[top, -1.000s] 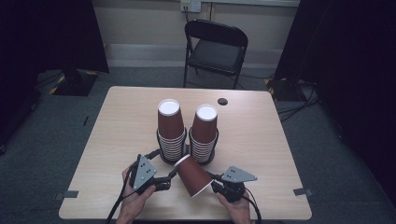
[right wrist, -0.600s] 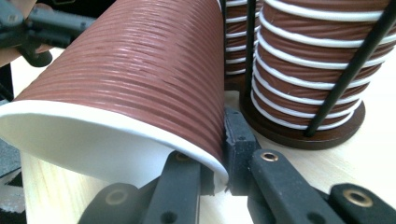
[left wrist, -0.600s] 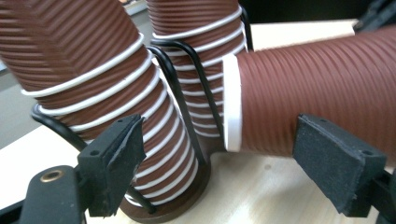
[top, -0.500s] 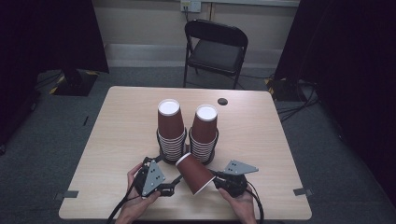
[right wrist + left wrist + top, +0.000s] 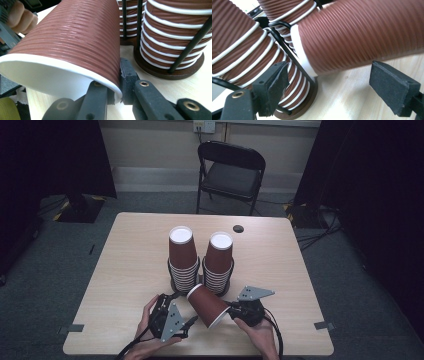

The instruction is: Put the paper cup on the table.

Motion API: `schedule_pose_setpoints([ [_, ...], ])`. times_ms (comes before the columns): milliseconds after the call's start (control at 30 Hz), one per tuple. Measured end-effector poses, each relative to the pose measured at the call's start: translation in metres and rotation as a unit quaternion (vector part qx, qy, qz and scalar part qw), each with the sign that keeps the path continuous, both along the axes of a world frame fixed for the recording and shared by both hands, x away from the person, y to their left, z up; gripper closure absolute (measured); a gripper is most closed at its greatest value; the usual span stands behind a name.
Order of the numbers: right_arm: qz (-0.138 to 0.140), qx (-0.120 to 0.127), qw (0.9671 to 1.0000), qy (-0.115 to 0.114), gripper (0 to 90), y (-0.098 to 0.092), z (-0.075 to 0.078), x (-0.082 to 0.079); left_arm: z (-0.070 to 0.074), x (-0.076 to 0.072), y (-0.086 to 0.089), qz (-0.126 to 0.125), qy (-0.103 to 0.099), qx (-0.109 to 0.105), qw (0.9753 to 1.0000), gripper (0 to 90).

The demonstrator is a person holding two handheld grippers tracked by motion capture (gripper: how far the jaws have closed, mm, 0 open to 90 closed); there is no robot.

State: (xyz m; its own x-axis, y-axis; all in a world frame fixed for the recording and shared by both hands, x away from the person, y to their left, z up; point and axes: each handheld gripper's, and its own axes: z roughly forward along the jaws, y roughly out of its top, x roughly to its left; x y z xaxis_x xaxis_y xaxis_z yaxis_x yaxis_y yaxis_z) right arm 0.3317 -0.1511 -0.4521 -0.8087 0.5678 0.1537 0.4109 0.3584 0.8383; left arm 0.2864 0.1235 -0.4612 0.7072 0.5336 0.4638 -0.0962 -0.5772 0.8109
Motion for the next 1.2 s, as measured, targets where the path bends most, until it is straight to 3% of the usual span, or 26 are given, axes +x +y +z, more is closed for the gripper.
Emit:
schedule_pose_setpoints([
  [200, 0.008, -0.001, 0.9999, 0.013, 84.0, 0.001, 0.004, 0.001, -0.007, -0.002, -0.010, 0.003, -0.017, 0.032, 0.9993, 15.4],
  [367, 0.006, -0.006, 0.9994, 0.035, 84.1, 0.003, 0.003, 0.002, -0.009, -0.003, -0.012, 0.001, -0.032, 0.044, 0.9985, 13.8],
  [467, 0.010, -0.014, 0.9988, 0.047, 84.1, 0.004, 0.003, 0.004, -0.010, -0.003, -0.015, 0.008, -0.045, 0.058, 0.9972, 4.8],
  [800, 0.017, -0.031, 0.9983, 0.045, 84.2, 0.010, 0.010, 0.007, -0.012, -0.005, -0.016, -0.001, -0.049, 0.067, 0.9966, 4.0],
  [967, 0.015, -0.019, 0.9988, 0.041, 85.1, 0.012, 0.014, 0.009, -0.011, -0.005, -0.020, -0.005, -0.053, 0.054, 0.9971, 2.0],
  [1000, 0.017, -0.025, 0.9988, 0.038, 85.3, 0.015, 0.015, 0.009, -0.011, -0.006, -0.022, -0.002, -0.052, 0.066, 0.9965, 1.1],
  [1067, 0.018, -0.025, 0.9988, 0.038, 85.4, 0.016, 0.016, 0.009, -0.012, -0.005, -0.023, -0.007, -0.054, 0.058, 0.9968, 0.1],
  [1200, 0.021, -0.016, 0.9989, 0.039, 85.9, 0.019, 0.016, 0.010, -0.011, -0.005, -0.025, -0.011, -0.051, 0.064, 0.9966, 0.0],
])
